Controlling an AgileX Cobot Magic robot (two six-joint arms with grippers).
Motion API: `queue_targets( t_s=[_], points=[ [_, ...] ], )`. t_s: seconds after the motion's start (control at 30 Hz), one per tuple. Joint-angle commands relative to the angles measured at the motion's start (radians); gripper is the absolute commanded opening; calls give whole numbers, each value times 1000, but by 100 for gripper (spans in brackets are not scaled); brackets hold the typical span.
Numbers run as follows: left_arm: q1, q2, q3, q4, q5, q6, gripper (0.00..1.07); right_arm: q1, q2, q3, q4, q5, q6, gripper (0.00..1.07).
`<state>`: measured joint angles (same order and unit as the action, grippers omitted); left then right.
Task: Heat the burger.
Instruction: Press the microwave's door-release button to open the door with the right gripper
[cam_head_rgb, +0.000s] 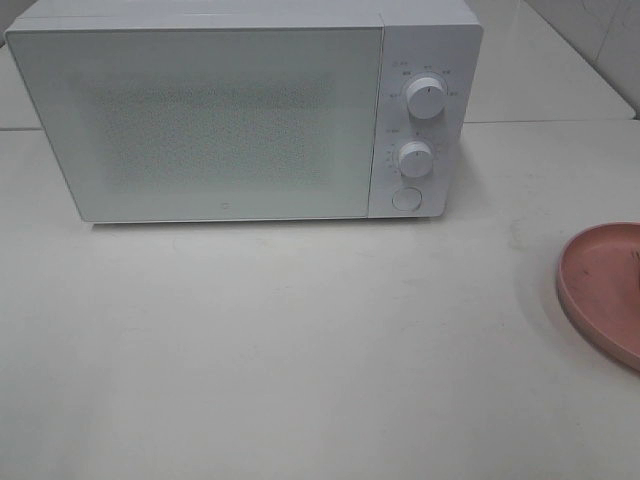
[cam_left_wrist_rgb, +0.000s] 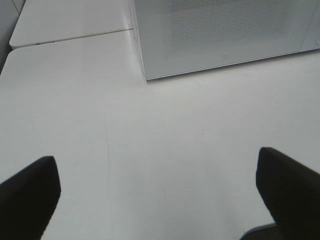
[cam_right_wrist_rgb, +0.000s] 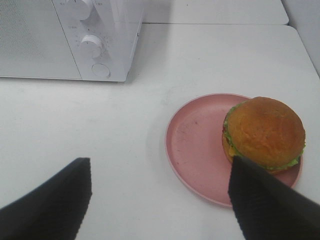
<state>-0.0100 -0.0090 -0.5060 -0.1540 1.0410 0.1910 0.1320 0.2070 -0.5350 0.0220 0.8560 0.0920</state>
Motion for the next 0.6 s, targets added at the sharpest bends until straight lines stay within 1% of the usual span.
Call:
queue_targets(
  t_s=[0.03,0.07,0.17,0.23,0.6],
  points=[
    [-5,-16,3,-1,0,-3,100,0,56,-7,-6,-59,4,76],
    [-5,-16,3,-1,0,-3,100,0,90,-7,-6,-84,4,76],
    [-5,-16,3,-1,0,-3,100,0,103,-7,-6,-96,4,76],
    [-5,-16,3,-1,0,-3,100,0,161,-7,-6,-152,4,76],
    [-5,-16,3,-1,0,-3,100,0,317,-6,-6,-308,4,76]
  ],
)
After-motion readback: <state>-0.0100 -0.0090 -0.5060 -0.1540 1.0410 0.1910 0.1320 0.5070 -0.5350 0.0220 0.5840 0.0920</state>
